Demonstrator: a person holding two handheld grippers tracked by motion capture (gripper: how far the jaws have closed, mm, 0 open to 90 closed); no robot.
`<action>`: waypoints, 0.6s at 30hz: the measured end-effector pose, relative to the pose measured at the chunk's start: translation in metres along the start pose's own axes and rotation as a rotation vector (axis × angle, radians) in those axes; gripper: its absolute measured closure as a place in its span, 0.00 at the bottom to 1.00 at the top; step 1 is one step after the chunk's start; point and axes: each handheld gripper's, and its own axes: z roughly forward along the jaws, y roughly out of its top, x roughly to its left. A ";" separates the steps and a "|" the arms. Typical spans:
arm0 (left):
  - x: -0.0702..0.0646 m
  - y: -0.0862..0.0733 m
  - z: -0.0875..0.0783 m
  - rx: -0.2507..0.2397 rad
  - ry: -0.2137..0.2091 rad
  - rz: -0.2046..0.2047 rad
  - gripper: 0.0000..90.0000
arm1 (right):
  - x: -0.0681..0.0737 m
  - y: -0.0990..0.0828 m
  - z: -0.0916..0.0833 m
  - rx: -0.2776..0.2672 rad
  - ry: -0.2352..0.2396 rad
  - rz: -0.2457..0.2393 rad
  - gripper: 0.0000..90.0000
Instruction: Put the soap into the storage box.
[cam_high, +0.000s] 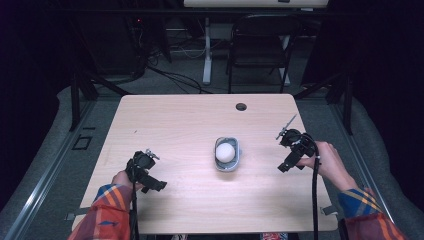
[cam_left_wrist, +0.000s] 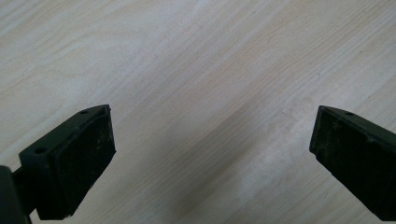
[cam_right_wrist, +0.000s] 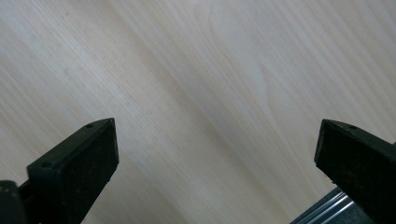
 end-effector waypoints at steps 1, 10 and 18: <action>0.000 0.000 0.000 0.000 0.001 0.002 0.00 | -0.001 -0.005 0.001 0.017 0.001 0.003 0.00; 0.000 0.000 0.000 0.002 0.002 -0.001 0.00 | 0.001 -0.032 0.016 0.047 0.006 0.027 0.00; 0.000 0.000 0.000 -0.002 0.002 -0.001 0.00 | 0.012 -0.057 0.036 0.032 0.036 0.014 0.00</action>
